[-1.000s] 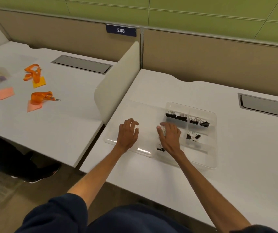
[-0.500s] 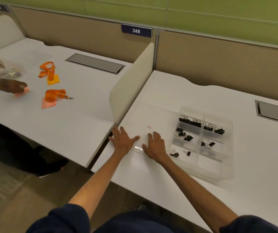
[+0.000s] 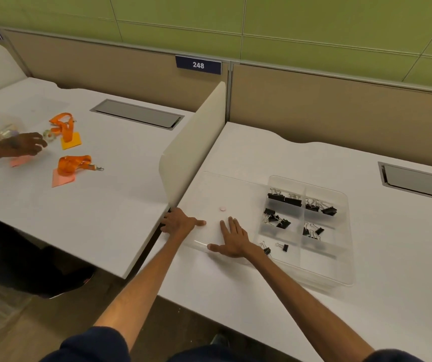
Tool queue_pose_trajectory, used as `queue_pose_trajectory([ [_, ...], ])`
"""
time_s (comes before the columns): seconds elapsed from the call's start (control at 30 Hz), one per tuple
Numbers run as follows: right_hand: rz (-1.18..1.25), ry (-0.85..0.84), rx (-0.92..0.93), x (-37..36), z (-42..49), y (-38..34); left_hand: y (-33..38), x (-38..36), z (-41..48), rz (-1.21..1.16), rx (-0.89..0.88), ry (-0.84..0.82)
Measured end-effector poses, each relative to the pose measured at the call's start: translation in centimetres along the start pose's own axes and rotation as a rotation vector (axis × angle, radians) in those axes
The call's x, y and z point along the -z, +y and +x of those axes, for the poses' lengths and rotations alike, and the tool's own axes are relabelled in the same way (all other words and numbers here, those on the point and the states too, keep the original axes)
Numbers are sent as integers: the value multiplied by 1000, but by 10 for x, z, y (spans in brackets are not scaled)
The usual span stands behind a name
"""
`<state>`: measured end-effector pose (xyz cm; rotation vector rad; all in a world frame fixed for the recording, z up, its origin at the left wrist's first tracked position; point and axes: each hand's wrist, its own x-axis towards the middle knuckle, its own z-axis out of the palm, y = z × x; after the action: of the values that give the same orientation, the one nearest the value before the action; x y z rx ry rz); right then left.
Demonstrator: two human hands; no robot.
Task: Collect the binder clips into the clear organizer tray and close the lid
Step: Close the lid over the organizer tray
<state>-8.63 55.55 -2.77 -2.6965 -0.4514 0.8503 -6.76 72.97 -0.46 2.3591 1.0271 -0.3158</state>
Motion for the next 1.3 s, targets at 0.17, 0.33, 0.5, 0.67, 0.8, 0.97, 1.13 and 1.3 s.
queue_pose_trajectory([
  [0.17, 182, 53, 2, 14, -4, -1, 4, 23, 13, -571, 30, -48],
  [0.33, 435, 121, -1, 42, -4, 3, 18, 45, 14, -847, 66, -136],
  [0.5, 590, 75, 107, 78, -29, -6, 28, 66, 1, -1220, 131, -594],
  [0.67, 890, 132, 125, 115, -54, -15, 56, 86, -39, -1242, 18, -752],
  [0.8, 1043, 203, 118, 149, -67, -10, 80, 82, -66, -1273, -156, -919],
  [0.97, 1149, 328, 2, 169, -83, 3, 107, 58, -92, -1169, -288, -977],
  [1.13, 1043, 570, -113, 163, -88, 19, 111, 33, -98, -1012, -402, -1053],
  [1.3, 1185, 745, -107, 156, -98, 41, 96, -6, -84, -754, -282, -560],
])
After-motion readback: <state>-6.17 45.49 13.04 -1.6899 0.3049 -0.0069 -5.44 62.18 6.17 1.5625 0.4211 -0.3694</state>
